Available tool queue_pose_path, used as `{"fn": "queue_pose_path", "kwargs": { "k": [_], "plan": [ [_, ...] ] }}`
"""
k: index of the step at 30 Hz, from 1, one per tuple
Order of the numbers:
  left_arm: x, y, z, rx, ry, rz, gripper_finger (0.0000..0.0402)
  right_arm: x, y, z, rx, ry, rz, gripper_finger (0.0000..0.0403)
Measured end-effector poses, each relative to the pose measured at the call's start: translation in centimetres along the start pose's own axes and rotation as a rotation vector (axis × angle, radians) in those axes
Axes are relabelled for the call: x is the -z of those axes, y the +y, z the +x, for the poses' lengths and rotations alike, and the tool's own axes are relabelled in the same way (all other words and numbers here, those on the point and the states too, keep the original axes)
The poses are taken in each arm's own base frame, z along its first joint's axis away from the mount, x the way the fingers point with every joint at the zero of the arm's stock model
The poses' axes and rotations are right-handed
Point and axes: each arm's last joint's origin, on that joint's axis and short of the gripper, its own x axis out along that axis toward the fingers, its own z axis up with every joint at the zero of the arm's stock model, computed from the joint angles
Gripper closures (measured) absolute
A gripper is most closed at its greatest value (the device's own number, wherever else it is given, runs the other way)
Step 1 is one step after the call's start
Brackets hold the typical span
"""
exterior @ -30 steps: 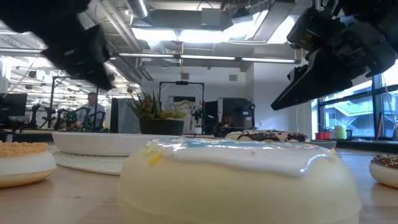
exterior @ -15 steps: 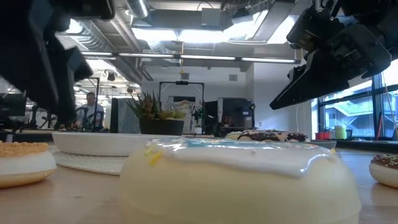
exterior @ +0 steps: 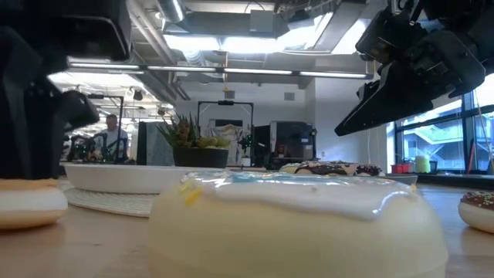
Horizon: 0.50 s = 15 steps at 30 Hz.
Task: Pick & Place donuts
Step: Put the small orange donut on the white plate
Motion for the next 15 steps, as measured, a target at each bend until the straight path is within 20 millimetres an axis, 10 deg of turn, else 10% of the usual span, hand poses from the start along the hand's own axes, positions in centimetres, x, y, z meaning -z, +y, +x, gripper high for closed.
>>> {"fn": "queue_pose_path", "kwargs": {
  "k": [15],
  "plan": [
    [-0.19, -0.29, 0.17, 0.022, 0.028, -0.011, 0.0363, 0.0, 0.0, 0.0, 0.0, 0.0, -0.024, 0.0214]
  ]
}}
